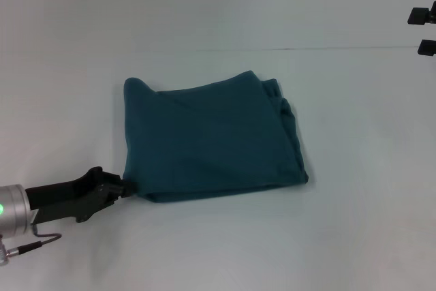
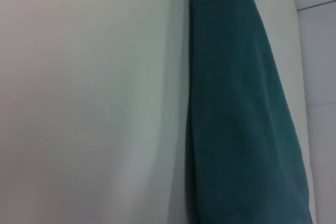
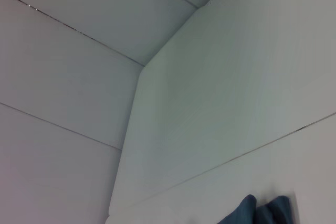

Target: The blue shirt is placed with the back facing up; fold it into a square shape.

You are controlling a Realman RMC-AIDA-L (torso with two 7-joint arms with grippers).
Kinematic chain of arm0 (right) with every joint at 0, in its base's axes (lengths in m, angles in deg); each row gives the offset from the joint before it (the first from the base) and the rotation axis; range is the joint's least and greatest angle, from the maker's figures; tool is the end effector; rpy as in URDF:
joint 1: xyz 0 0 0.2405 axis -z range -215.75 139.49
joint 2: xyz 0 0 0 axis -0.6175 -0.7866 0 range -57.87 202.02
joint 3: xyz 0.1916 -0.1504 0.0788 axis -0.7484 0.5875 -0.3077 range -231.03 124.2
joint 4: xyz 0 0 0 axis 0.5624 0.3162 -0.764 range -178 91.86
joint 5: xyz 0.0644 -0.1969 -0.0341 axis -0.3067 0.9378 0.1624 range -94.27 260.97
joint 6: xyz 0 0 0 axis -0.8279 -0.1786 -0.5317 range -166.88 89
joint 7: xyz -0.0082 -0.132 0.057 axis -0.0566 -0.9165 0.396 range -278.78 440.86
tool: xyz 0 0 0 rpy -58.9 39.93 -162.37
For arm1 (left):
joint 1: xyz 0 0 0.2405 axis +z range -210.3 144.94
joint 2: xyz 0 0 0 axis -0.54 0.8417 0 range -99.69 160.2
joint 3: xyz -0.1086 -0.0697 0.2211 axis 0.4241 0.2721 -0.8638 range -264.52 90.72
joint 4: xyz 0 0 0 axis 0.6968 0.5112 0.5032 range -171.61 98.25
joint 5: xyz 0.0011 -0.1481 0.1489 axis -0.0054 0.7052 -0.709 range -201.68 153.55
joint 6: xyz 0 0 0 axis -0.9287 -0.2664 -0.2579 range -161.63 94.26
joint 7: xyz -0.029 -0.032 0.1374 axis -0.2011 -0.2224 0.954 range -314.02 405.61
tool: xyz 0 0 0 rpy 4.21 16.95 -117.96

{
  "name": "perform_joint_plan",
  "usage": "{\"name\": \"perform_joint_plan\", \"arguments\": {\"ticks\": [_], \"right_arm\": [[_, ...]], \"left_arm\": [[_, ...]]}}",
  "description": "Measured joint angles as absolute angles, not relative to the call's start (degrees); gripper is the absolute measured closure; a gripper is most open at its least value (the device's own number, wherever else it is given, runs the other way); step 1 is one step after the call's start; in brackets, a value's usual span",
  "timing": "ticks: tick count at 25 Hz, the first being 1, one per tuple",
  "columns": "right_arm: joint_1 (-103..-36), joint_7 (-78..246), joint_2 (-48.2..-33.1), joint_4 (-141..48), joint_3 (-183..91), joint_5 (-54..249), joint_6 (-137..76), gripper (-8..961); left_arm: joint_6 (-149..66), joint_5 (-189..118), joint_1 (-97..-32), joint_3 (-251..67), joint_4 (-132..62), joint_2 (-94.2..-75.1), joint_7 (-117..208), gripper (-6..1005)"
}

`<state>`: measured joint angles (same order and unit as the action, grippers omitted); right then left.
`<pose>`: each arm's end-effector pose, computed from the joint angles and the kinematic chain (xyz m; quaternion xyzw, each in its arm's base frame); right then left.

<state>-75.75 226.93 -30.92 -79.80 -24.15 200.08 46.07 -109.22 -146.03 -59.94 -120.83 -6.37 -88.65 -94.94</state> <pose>0.2739 0.4025 0.1423 -0.6864 0.6397 0.3142 0.1445 -0.3263 0.3164 -0.0179 -0.6099 -0.7472 -0.2489 0.0881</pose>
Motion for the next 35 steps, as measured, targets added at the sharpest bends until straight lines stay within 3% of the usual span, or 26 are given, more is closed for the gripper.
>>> {"name": "perform_joint_plan", "arguments": {"ticks": [19,24,31,35], "right_arm": [[-75.67,226.29,-31.02,-79.64,-24.15,200.06,46.25,93],[-75.52,225.03,-30.95,-79.86,-23.84,200.23,46.24,93],[-74.3,212.73,-30.89,-81.61,-22.23,205.79,51.19,94],[-72.45,205.9,-32.09,-84.29,-21.91,208.81,52.47,94]], "left_arm": [[-111.32,-151.73,-58.79,-119.23,-1.7,-87.38,-94.2,892],[-117.11,-150.52,-54.58,-116.66,7.67,-86.51,-91.24,678],[-134.69,-148.21,-54.92,-113.2,12.45,-85.86,-63.3,549],[-135.2,-151.57,-58.09,-114.92,12.46,-84.91,-62.13,475]]}}
